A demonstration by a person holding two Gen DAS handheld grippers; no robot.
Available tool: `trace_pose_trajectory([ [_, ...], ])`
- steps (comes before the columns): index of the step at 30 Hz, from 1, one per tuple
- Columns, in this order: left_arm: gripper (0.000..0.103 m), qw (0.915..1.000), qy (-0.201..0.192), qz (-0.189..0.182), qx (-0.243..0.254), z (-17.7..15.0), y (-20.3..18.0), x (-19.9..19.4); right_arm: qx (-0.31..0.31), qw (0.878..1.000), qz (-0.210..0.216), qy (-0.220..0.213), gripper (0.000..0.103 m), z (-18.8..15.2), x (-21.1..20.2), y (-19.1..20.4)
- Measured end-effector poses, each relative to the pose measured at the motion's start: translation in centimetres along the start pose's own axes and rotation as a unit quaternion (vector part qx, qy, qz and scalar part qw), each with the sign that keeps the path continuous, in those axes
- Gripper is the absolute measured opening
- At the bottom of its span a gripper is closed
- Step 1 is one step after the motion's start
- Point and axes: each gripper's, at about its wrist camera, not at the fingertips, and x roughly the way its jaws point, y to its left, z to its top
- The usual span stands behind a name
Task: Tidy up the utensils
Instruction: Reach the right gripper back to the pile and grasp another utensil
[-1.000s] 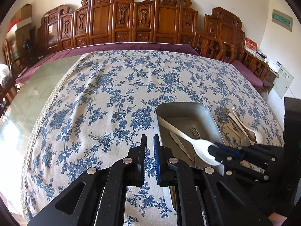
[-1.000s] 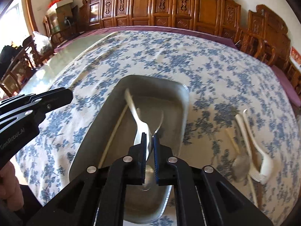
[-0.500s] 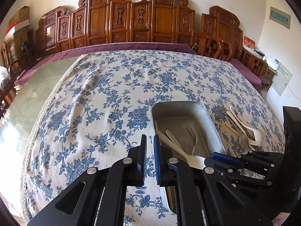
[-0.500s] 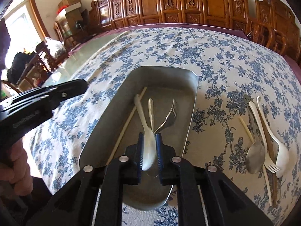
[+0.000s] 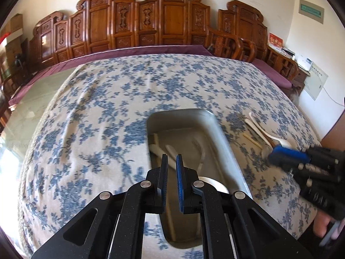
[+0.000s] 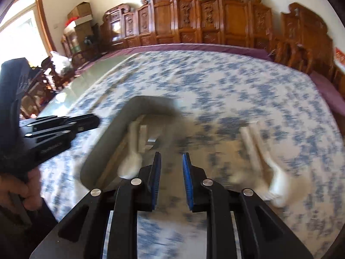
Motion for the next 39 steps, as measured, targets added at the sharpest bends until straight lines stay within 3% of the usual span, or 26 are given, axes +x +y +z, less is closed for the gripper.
trace_pose_trajectory([
  [10,0.032,0.9990,0.008,-0.035,0.027,0.1,-5.1,1.1,0.025,0.995,-0.098,-0.004,0.023,-2.1,-1.0,-10.3],
  [12,0.033,0.9987,0.010,-0.040,0.032,0.0,-5.9,1.3,0.031,0.994,-0.104,-0.003,0.037,-2.8,-0.8,-11.2],
  [14,0.034,0.9983,0.012,-0.043,0.037,0.0,-6.7,1.5,0.035,0.994,-0.108,0.003,0.041,-3.7,-0.3,-12.2],
  [18,0.034,0.9977,0.011,-0.050,0.043,-0.3,-8.1,1.6,0.027,0.993,-0.116,0.013,0.047,-4.8,0.8,-12.4],
  [27,0.034,0.9969,0.014,-0.055,0.054,-1.0,-9.6,1.9,0.038,0.993,-0.108,0.020,0.047,-5.2,2.8,-12.8],
  [39,0.034,0.9964,0.011,-0.058,0.062,-1.2,-11.1,1.8,0.010,0.988,-0.147,0.037,0.051,-4.9,4.1,-12.7],
])
